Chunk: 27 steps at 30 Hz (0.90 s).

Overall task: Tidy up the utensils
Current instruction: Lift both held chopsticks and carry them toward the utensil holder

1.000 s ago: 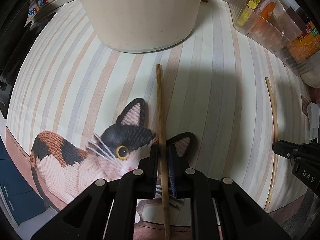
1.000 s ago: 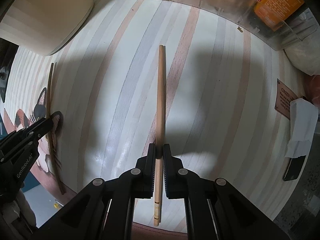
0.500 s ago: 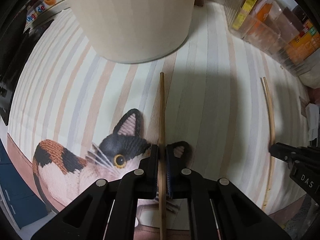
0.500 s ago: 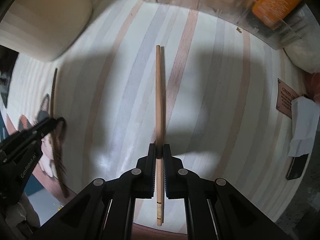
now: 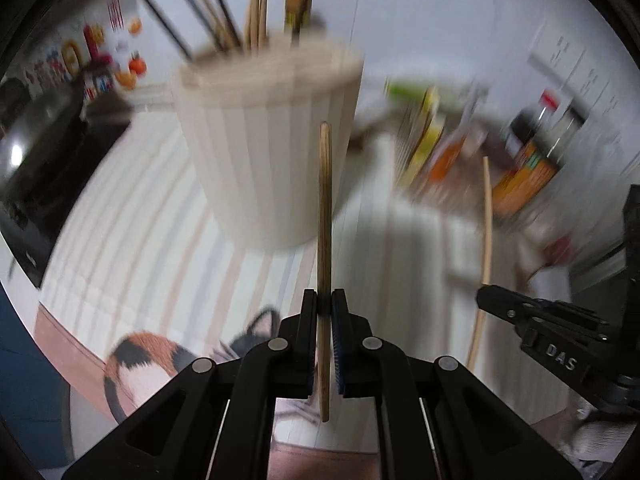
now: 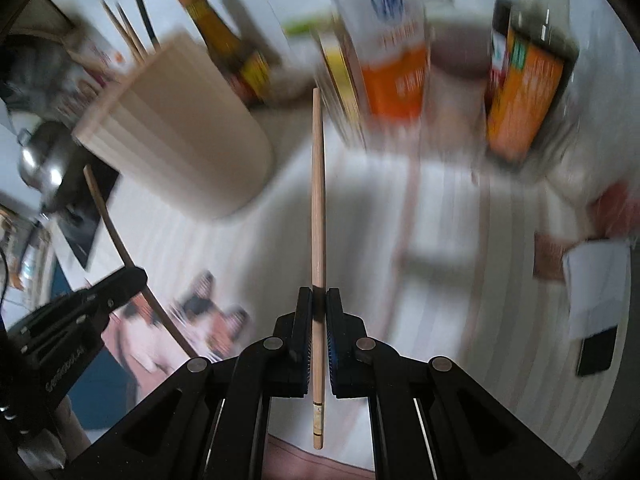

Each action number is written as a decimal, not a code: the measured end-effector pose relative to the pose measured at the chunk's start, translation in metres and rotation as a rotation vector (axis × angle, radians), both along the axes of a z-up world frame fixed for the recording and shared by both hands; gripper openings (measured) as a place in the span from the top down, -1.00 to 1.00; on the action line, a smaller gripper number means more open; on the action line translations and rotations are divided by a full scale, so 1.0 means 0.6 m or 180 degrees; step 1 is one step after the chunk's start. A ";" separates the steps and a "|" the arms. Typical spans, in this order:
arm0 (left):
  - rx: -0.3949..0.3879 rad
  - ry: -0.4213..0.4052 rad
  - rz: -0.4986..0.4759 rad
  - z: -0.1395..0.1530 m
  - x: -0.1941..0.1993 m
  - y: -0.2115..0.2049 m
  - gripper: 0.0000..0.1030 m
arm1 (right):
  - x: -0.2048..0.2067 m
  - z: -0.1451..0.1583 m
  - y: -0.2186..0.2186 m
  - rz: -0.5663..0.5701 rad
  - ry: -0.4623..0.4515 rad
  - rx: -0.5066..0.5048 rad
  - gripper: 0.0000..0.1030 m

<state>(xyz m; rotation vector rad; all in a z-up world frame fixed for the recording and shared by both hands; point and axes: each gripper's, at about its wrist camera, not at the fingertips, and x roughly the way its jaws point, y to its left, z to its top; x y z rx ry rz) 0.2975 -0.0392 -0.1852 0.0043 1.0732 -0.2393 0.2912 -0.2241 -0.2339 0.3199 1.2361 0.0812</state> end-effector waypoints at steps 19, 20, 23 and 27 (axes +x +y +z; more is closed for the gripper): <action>-0.0310 -0.1268 0.0542 0.310 0.201 0.097 0.92 | 0.262 0.306 0.062 -0.0113 -0.1653 0.0489 0.87; -0.0252 -0.1275 0.0587 0.305 0.215 0.102 0.92 | 0.281 0.304 0.075 -0.0107 -0.1693 0.0486 0.87; -0.0194 -0.1242 0.0676 0.281 0.238 0.115 0.91 | 0.323 0.288 0.107 -0.0042 -0.1743 0.0453 0.87; -0.0183 -0.1108 0.0764 0.245 0.267 0.127 0.91 | 0.370 0.266 0.152 0.0102 -0.1788 0.0354 0.87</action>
